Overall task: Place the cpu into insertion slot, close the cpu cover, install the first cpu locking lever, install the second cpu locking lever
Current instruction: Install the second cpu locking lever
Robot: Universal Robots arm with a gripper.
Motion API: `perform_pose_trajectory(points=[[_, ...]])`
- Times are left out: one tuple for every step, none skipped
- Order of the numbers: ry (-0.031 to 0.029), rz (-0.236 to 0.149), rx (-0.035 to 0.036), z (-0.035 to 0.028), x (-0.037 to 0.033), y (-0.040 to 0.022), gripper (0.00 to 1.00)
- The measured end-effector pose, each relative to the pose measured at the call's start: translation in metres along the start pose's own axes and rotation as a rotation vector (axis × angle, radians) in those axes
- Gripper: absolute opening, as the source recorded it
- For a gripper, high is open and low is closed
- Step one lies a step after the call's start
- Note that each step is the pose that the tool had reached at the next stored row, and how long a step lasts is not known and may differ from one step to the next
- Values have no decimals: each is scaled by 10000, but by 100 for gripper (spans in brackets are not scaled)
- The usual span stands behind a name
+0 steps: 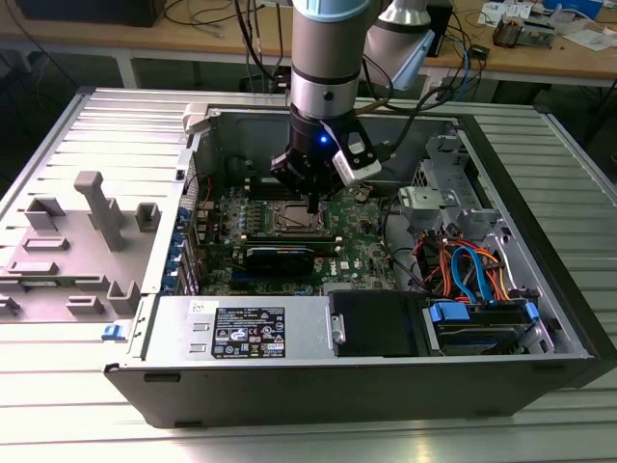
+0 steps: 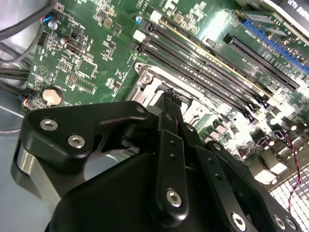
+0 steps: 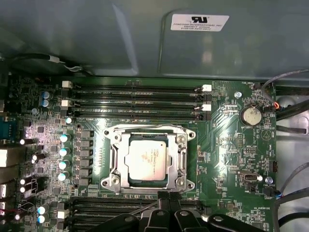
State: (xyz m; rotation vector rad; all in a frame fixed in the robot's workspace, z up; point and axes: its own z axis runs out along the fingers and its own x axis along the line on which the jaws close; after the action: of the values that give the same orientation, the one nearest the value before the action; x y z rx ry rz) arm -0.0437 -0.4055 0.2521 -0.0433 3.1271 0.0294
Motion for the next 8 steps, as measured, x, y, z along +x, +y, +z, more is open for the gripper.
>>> perform_pose_trajectory(points=[[0,-2,0,3,1,-1,11],[0,-2,0,5,2,-1,11],[0,-2,-1,6,2,-1,11],[0,-2,0,6,2,-1,11],[0,-2,0,6,2,-1,11],[0,-2,0,6,2,-1,11],[0,-2,0,6,2,-1,11],[0,-2,0,6,2,-1,11]])
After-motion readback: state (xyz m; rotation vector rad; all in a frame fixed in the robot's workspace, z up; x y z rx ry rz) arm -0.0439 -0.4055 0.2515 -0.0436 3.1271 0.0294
